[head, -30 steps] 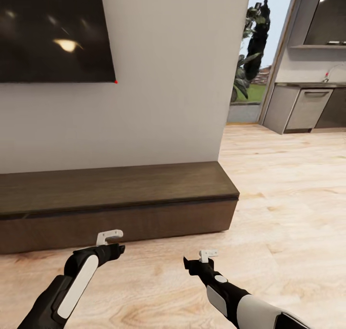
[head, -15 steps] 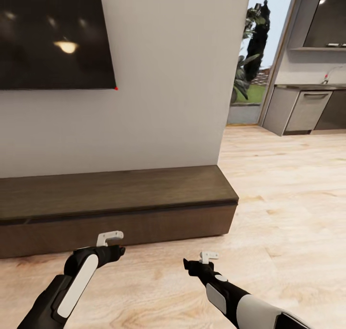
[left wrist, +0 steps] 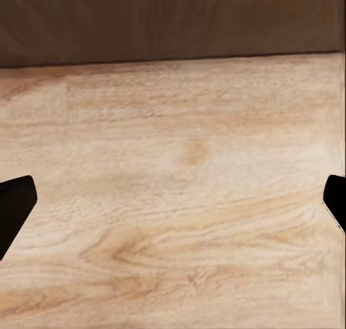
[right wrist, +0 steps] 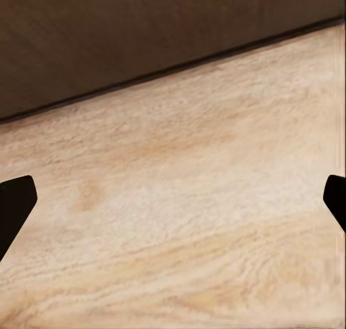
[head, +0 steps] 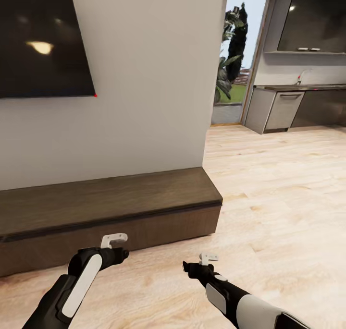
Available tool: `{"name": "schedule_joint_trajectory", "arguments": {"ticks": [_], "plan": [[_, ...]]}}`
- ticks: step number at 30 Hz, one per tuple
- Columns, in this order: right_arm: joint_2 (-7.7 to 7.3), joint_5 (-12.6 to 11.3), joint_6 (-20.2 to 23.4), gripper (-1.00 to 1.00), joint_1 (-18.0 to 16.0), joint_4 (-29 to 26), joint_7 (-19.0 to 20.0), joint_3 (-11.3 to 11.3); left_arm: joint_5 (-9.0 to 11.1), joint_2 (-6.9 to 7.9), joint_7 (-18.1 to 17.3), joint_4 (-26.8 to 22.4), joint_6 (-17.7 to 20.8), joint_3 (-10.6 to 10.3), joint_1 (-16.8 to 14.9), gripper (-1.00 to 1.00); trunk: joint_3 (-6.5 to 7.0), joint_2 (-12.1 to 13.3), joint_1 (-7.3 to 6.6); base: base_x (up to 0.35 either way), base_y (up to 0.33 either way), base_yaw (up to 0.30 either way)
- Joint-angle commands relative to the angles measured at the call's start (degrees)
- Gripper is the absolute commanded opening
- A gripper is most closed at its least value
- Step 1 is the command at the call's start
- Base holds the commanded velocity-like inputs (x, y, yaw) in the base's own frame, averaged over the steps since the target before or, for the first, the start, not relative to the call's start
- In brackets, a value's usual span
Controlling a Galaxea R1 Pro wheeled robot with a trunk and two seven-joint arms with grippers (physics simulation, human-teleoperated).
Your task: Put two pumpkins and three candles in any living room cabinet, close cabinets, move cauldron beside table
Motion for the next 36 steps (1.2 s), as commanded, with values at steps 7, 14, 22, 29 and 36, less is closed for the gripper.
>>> {"name": "schedule_joint_trajectory", "arguments": {"ticks": [7,14,22,29,36], "plan": [[-0.02,-0.6,-0.3,1.0,-0.1,0.1,0.1,0.5,0.6,0.01,0.6,-0.1,0.1,-0.1,0.0,1.0,1.21,2.8,-1.55,0.0,0.0,-0.292],[-0.04,-0.7,-0.5,1.0,-0.1,0.2,0.1,0.5,0.7,-0.34,0.5,0.0,0.1,-0.1,0.0,1.0,2.47,5.6,-3.09,0.0,0.0,-0.292],[-0.84,-1.4,-0.3,1.0,-0.1,0.6,0.1,0.5,0.7,-0.42,0.5,0.0,0.1,-0.2,0.0,1.0,3.9,8.8,-4.85,0.0,0.0,-0.292],[-2.34,-7.5,-0.2,1.0,-0.1,0.9,0.1,0.6,0.7,-0.68,0.5,0.1,0.1,-0.2,0.0,1.0,5.16,11.6,-6.38,0.0,0.0,-0.292],[-2.5,-8.4,-0.2,1.0,-0.1,1.0,0.0,0.6,0.7,-0.71,0.5,0.1,0.1,-0.2,0.0,1.0,6.42,14.4,-7.92,0.0,0.0,-0.292]]}}
